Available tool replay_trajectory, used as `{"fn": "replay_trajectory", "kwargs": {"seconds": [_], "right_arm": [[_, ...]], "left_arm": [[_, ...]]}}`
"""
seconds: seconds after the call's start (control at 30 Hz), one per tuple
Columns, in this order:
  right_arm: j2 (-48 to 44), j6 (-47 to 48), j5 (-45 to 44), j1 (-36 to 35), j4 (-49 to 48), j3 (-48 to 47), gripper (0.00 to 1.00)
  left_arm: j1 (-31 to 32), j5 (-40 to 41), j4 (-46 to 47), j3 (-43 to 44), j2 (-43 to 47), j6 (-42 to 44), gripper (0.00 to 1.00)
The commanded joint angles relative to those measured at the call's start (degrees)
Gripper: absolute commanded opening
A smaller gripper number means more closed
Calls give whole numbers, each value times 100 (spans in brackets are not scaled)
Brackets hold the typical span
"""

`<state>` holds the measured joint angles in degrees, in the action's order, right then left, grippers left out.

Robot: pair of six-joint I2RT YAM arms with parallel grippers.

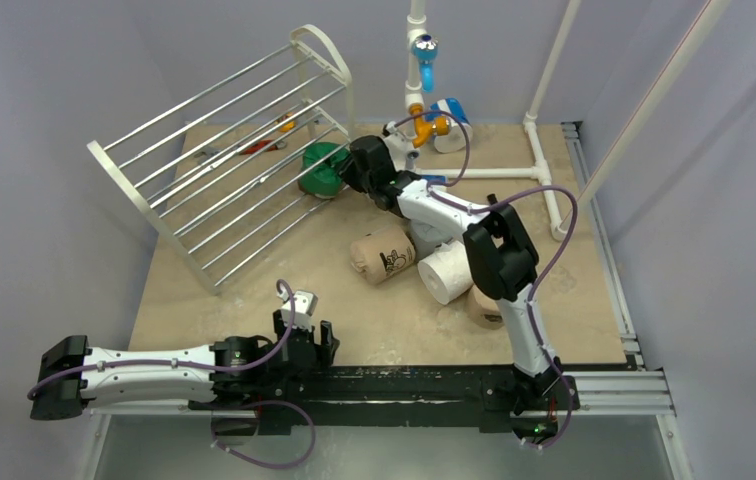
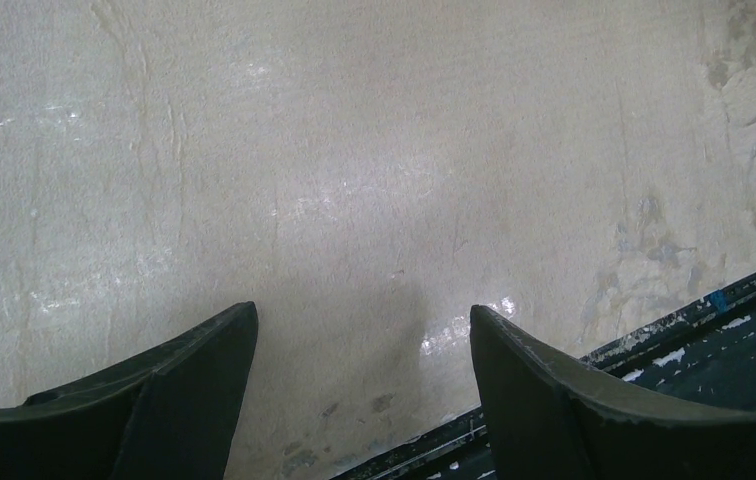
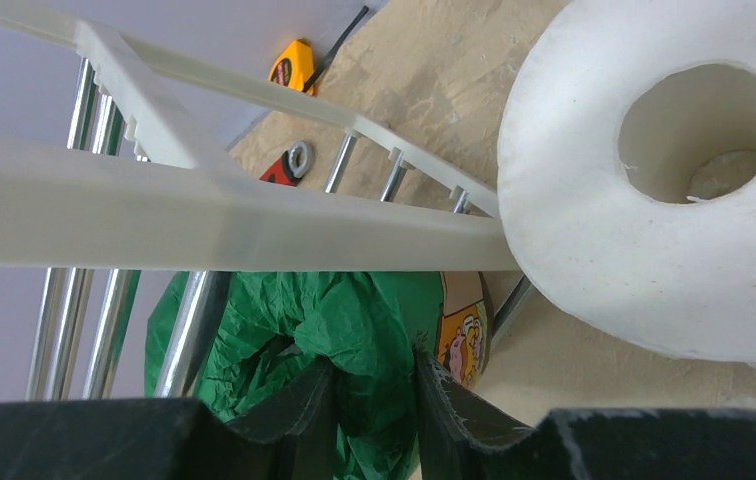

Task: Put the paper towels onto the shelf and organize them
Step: Place the paper towel on the shelf.

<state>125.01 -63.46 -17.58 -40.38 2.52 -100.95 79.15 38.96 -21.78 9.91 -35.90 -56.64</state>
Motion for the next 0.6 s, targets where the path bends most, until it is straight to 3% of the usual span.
{"fn": "replay_trajectory", "kwargs": {"seconds": [0.0,0.3,0.57], "right_arm": [[101,-321,-74,-23,-50,-386,28],[100,-281,-44,-37,10,-434,42],[106,-246,13,-37,44,-435,45]], "left_arm": [[30,164,68,212,-5,-136,77],[39,164,86,222,-30,-124,77],[39,154,95,212,-27,-111,76]]}}
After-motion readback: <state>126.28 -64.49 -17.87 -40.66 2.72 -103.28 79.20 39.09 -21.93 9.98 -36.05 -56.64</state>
